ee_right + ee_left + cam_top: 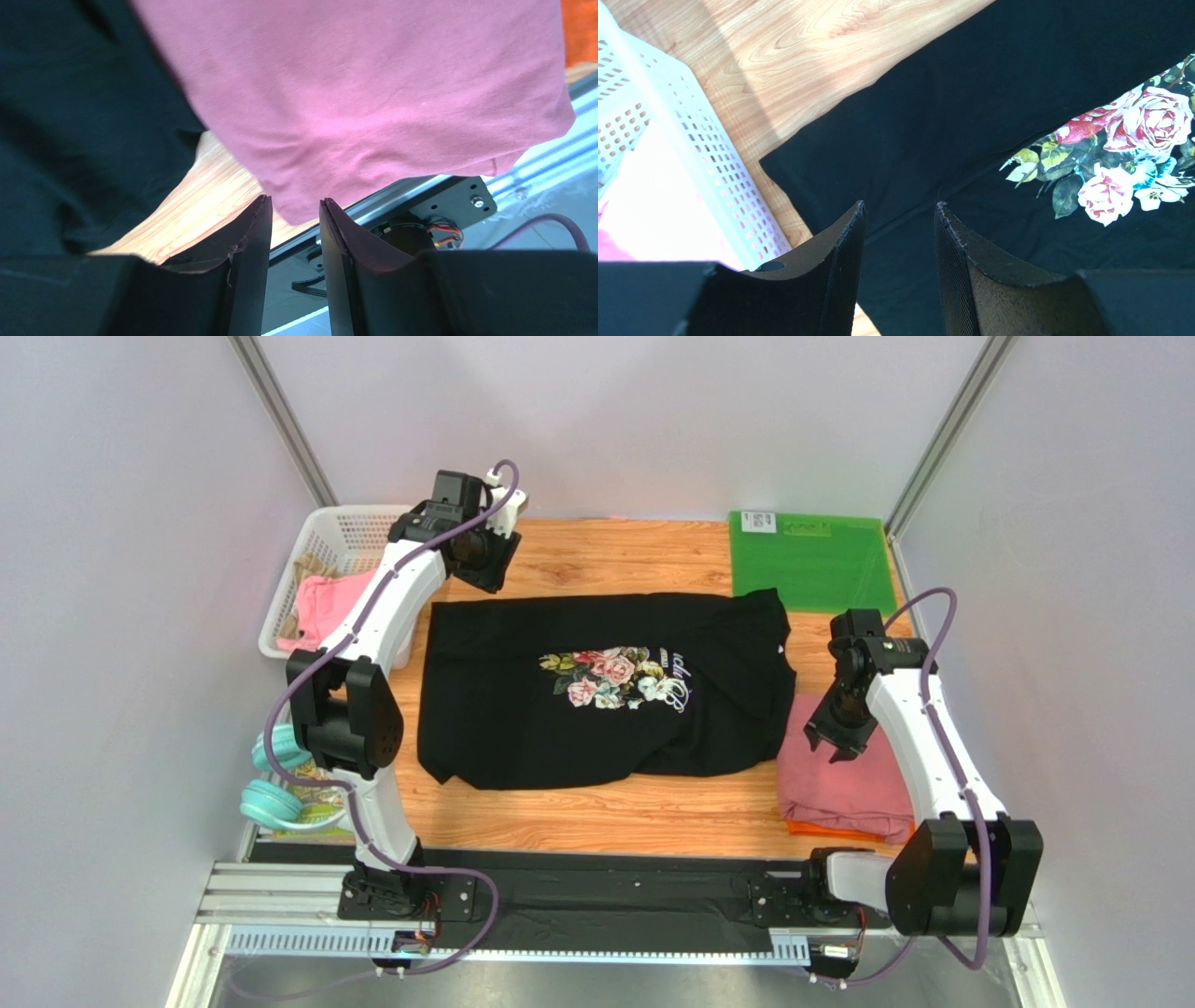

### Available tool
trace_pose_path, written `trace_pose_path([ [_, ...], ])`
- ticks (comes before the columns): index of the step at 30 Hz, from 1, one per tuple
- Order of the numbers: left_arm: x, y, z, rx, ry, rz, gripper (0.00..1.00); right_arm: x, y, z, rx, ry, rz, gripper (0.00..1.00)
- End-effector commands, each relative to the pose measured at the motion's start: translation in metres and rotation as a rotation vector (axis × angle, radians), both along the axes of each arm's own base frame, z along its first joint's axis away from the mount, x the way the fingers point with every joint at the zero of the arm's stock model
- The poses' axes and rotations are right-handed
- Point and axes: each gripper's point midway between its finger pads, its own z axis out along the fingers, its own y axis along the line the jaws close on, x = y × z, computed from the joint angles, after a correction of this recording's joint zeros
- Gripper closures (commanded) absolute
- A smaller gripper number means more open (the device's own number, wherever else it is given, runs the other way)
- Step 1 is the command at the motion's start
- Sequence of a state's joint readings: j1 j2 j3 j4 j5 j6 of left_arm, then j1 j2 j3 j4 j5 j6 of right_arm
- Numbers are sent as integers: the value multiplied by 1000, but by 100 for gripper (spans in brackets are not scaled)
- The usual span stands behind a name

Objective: Fold and stack the t-shirts
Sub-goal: Fold the flattened tshirt in 1/3 of the way

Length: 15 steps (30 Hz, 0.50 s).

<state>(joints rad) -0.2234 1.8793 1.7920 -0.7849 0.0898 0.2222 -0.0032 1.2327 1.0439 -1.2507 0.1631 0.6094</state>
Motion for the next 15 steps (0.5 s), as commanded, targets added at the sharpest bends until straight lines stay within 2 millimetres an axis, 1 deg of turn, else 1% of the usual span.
trace_pose_path([
  [1,-5,3,45,-25,-104,-15,52,-5,-14,-21,-78,91,-52,64],
  [3,-6,1,54,-46,-124,-20,52,-4,-19,-30,-107,109,-51,63],
  [4,-7,-1,62,-57,-138,-23,52,1,-20,-35,-110,114,-53,61],
  [5,-9,-2,65,-63,-140,-29,52,6,-21,-34,-117,105,-65,60],
  [9,-10,0,80,-62,-169,-27,52,17,-16,-46,-93,109,-114,58],
  [10,-10,1,84,-59,-178,-26,51,21,-15,-53,-83,119,-130,58],
  [12,-10,6,88,-53,-188,-19,51,21,-12,-61,-49,144,-171,59],
  [14,-10,11,92,-48,-196,-11,51,20,-20,-69,-65,174,-220,60],
  [15,-10,18,94,-44,-197,-1,51,19,-23,-72,-66,186,-242,60],
])
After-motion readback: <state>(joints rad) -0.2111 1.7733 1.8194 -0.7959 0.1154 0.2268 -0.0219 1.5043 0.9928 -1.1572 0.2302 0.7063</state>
